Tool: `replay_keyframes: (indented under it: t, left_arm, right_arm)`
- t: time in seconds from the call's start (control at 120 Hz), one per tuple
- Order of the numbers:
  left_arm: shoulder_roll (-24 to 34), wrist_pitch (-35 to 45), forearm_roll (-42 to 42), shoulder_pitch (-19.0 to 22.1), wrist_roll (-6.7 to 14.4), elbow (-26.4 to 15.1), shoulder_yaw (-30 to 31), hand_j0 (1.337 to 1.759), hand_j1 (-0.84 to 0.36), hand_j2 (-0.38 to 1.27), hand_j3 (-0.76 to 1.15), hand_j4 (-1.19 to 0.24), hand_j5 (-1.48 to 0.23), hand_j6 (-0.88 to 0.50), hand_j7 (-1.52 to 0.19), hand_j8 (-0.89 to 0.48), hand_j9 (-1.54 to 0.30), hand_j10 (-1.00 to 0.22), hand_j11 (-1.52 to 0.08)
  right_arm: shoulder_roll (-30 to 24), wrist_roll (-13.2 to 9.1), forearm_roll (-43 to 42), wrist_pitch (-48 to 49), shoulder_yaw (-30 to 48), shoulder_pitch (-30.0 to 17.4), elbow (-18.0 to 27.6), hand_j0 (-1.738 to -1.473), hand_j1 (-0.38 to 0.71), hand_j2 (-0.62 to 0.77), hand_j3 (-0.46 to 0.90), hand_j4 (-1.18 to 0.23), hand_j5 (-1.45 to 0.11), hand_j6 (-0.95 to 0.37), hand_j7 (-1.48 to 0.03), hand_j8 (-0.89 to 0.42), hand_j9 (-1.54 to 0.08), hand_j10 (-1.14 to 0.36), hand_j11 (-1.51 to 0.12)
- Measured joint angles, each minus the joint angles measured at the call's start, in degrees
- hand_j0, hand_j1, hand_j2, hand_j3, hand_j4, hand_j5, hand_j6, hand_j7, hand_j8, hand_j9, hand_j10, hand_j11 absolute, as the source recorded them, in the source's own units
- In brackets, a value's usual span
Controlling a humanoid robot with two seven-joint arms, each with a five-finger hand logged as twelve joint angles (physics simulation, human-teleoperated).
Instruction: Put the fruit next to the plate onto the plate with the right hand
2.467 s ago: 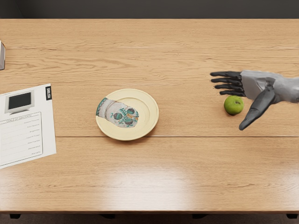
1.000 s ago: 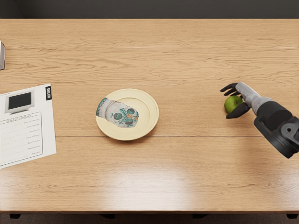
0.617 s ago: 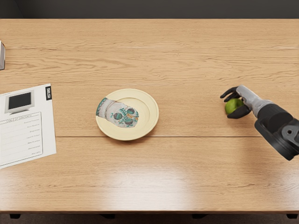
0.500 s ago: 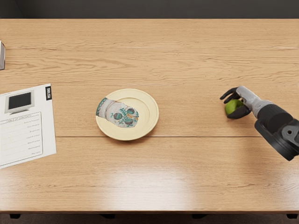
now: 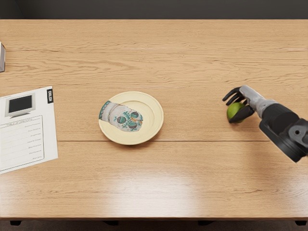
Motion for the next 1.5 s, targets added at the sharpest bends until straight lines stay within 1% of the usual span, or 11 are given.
replay_keyframes:
  t: [0.05, 0.1, 0.25, 0.358, 0.55, 0.717, 0.925, 1.2, 1.5]
  left_arm:
    - [0.0, 0.0, 0.0, 0.0, 0.0, 0.0, 0.0, 1.658, 0.35, 0.0, 0.0, 0.0, 0.0, 0.0, 0.0, 0.0, 0.0, 0.0, 0.0]
    - [0.0, 0.0, 0.0, 0.0, 0.0, 0.0, 0.0, 1.658, 0.35, 0.0, 0.0, 0.0, 0.0, 0.0, 0.0, 0.0, 0.0, 0.0, 0.0]
    - [0.0, 0.0, 0.0, 0.0, 0.0, 0.0, 0.0, 1.658, 0.35, 0.0, 0.0, 0.0, 0.0, 0.0, 0.0, 0.0, 0.0, 0.0, 0.0]
    - [0.0, 0.0, 0.0, 0.0, 0.0, 0.0, 0.0, 1.658, 0.35, 0.0, 0.0, 0.0, 0.0, 0.0, 0.0, 0.0, 0.0, 0.0, 0.0]
    - [0.0, 0.0, 0.0, 0.0, 0.0, 0.0, 0.0, 1.658, 0.35, 0.0, 0.0, 0.0, 0.0, 0.0, 0.0, 0.0, 0.0, 0.0, 0.0]
    - [0.0, 0.0, 0.0, 0.0, 0.0, 0.0, 0.0, 1.658, 0.35, 0.0, 0.0, 0.0, 0.0, 0.0, 0.0, 0.0, 0.0, 0.0, 0.0]
    - [0.0, 0.0, 0.0, 0.0, 0.0, 0.0, 0.0, 1.658, 0.35, 0.0, 0.0, 0.0, 0.0, 0.0, 0.0, 0.0, 0.0, 0.0, 0.0]
    - [0.0, 0.0, 0.0, 0.0, 0.0, 0.0, 0.0, 1.658, 0.35, 0.0, 0.0, 0.0, 0.0, 0.0, 0.0, 0.0, 0.0, 0.0, 0.0]
    - [0.0, 0.0, 0.0, 0.0, 0.0, 0.0, 0.0, 1.658, 0.35, 0.0, 0.0, 0.0, 0.0, 0.0, 0.0, 0.0, 0.0, 0.0, 0.0]
  right_arm:
    - [0.1, -0.2, 0.0, 0.2, 0.1, 0.4, 0.4, -1.655, 0.19, 0.16, 0.0, -0.57, -0.74, -0.57, -0.74, -0.42, -0.75, -0.4, -0.75]
    - [0.4, -0.7, 0.0, 0.4, 0.4, 0.9, 0.8, -1.655, 0.18, 0.14, 0.0, -0.57, -0.75, -0.57, -0.74, -0.41, -0.75, -0.4, -0.76]
    - [2.7, -2.0, 0.1, 0.9, 0.8, 2.4, 1.4, -1.655, 0.17, 0.12, 0.0, -0.57, -0.76, -0.57, -0.75, -0.41, -0.76, -0.4, -0.76]
    - [4.6, -2.8, 0.1, 1.0, 0.8, 3.4, 1.5, -1.655, 0.17, 0.13, 0.0, -0.57, -0.76, -0.57, -0.75, -0.41, -0.76, -0.4, -0.76]
    - [7.6, -3.2, 0.2, 1.0, 0.8, 4.4, 1.6, -1.656, 0.17, 0.16, 0.0, -0.56, -0.76, -0.57, -0.75, -0.42, -0.77, -0.41, -0.75]
    - [10.5, -4.5, 0.2, 1.2, 0.8, 5.6, 1.5, -1.656, 0.17, 0.18, 0.0, -0.56, -0.77, -0.57, -0.75, -0.42, -0.77, -0.42, -0.75]
    - [13.5, -5.0, 0.1, 1.3, 0.9, 6.4, 1.4, -1.655, 0.16, 0.11, 0.0, -0.56, -0.76, -0.57, -0.75, -0.41, -0.77, -0.41, -0.76]
    - [16.7, -5.2, 0.1, 1.3, 0.9, 7.5, 1.3, -1.655, 0.17, 0.11, 0.0, -0.57, -0.76, -0.57, -0.75, -0.4, -0.77, -0.4, -0.76]
    - [21.0, -5.2, 0.1, 1.4, 0.9, 10.1, 1.3, -1.655, 0.17, 0.1, 0.0, -0.57, -0.76, -0.57, -0.75, -0.4, -0.77, -0.4, -0.76]
